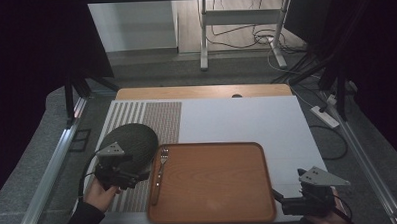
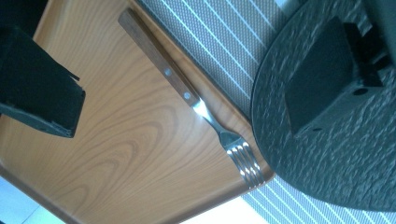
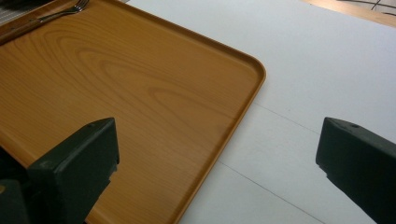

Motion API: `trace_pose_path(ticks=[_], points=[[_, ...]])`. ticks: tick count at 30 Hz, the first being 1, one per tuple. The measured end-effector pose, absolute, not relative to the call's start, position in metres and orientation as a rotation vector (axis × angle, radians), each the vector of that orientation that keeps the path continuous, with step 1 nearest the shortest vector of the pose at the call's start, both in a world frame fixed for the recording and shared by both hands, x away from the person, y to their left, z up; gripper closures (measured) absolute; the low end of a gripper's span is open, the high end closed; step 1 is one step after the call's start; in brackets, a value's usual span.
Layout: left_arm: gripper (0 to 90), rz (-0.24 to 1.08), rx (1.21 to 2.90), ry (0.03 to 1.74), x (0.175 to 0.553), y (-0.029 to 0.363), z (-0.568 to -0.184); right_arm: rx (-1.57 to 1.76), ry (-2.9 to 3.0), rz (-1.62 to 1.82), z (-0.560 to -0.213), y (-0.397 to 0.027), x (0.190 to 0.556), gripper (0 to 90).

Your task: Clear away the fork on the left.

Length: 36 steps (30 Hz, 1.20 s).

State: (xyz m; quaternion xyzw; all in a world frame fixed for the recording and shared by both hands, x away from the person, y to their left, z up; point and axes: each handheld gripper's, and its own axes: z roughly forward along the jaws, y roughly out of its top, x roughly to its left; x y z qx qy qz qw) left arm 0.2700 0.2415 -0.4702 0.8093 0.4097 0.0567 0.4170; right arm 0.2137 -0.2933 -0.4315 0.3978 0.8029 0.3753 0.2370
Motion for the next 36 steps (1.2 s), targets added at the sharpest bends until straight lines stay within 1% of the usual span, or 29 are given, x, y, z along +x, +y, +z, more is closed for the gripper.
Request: trace_pose_path(ticks=[6,22,36], points=[[0.0,0.132,2.02,1.048,0.26,0.25,-0.471,1.093,2.199,1.029,-0.432,-0.293,0.214,0.0],[0.0,0.167,2.008,1.088,0.238,0.268,-0.47,1.098,2.197,1.028,-0.432,-0.293,0.214,0.0],[0.0,0.206,2.021,1.162,0.218,0.281,-0.472,1.104,2.198,1.021,-0.431,-0.294,0.214,0.0]])
